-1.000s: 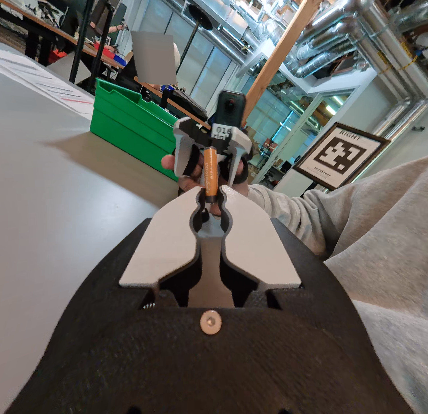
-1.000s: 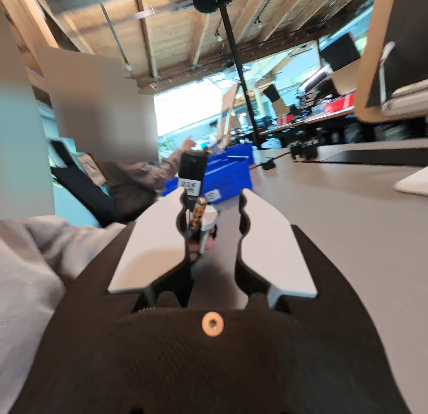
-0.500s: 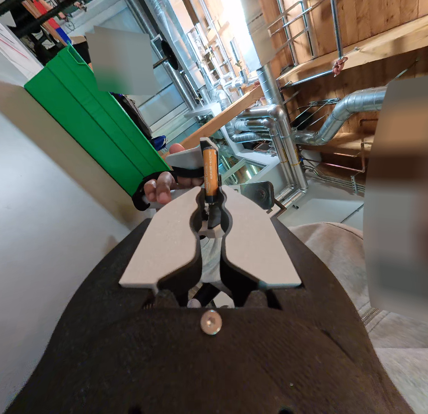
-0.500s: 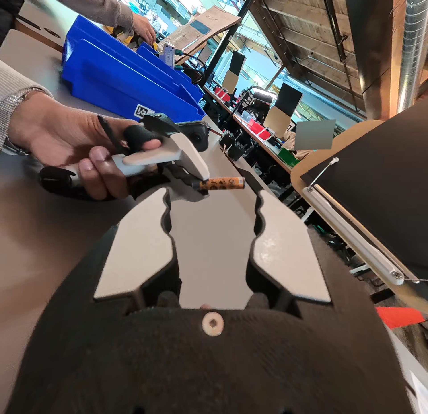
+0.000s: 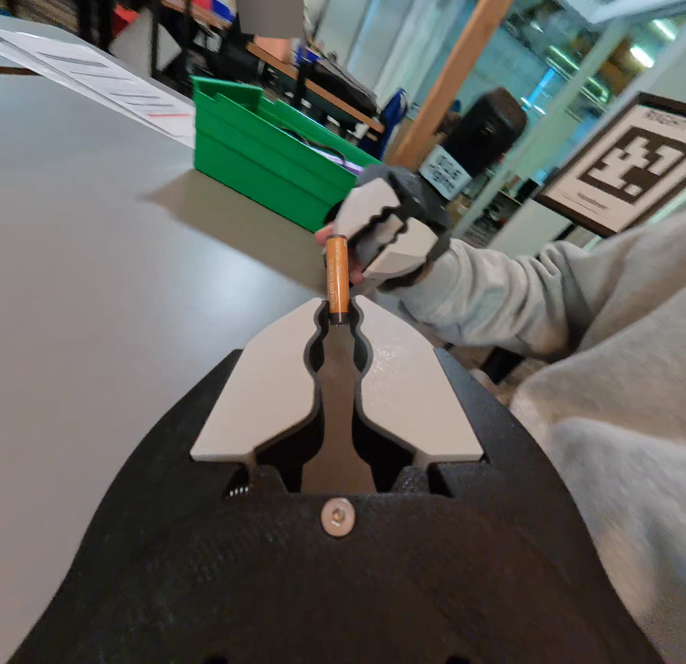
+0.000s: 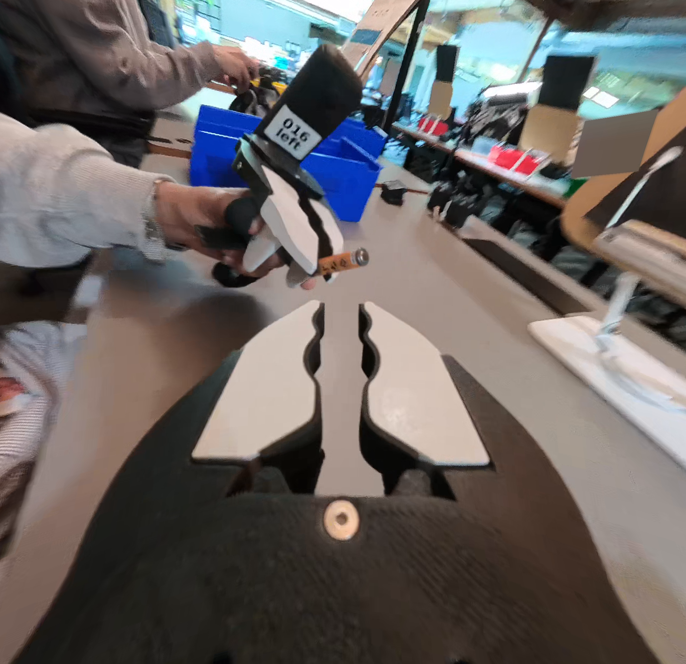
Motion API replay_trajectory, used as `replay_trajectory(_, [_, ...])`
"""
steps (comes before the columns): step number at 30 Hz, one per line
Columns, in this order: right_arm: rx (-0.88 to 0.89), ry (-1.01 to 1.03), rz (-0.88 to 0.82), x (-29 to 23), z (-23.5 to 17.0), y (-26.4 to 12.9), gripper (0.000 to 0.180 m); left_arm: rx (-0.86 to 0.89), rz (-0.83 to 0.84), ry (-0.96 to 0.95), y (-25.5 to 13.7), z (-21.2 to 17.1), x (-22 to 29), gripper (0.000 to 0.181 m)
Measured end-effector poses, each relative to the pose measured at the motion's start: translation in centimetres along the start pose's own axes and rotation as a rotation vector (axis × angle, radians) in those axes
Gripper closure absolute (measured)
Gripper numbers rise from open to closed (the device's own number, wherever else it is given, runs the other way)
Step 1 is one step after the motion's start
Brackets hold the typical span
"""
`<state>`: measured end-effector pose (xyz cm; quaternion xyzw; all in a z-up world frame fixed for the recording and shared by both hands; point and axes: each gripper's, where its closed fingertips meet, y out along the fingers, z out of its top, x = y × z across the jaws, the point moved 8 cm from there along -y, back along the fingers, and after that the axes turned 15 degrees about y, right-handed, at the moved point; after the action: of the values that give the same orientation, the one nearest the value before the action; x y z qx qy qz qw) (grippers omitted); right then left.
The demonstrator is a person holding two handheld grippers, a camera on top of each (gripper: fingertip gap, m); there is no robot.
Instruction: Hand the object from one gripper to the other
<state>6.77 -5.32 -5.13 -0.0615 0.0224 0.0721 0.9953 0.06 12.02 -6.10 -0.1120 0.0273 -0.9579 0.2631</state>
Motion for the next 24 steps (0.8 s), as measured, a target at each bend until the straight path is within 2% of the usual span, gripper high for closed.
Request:
replay_trajectory(1, [-0.023,0.077,0.037,0.1,-0.2,0.1,0.162,-0.013,-0.028,0.005,-0.2,-0.1,0.1,0.169])
replay_trajectory(5, [-0.074,0.325,0.171,0.3,-0.5,0.4,0.156,-0.175,-0.033,0.105,-0.4,-0.8,0.5,0.169])
replay_trajectory(9, [-0.126,0.328,0.185,0.1,-1.2,0.9,0.154,-0.315,-0.031,0.18,0.3,-1.8,1.0,0.169])
replay_trajectory(15, [-0.216,0.296,0.204,-0.7,-2.2,1.8,0.157,-0.345,-0.082,0.196,1.4,-2.4,1.7,0.169])
replay_trajectory(18, [-0.221,0.29,0.207,-0.9,-2.2,1.9,0.167,-0.347,-0.09,0.196,1.5,-2.4,1.8,0.169])
replay_trajectory(24, [-0.207,0.323,0.197,-0.6,-1.9,1.7,0.168,-0.276,-0.059,0.179,1.6,-2.3,1.4,0.167])
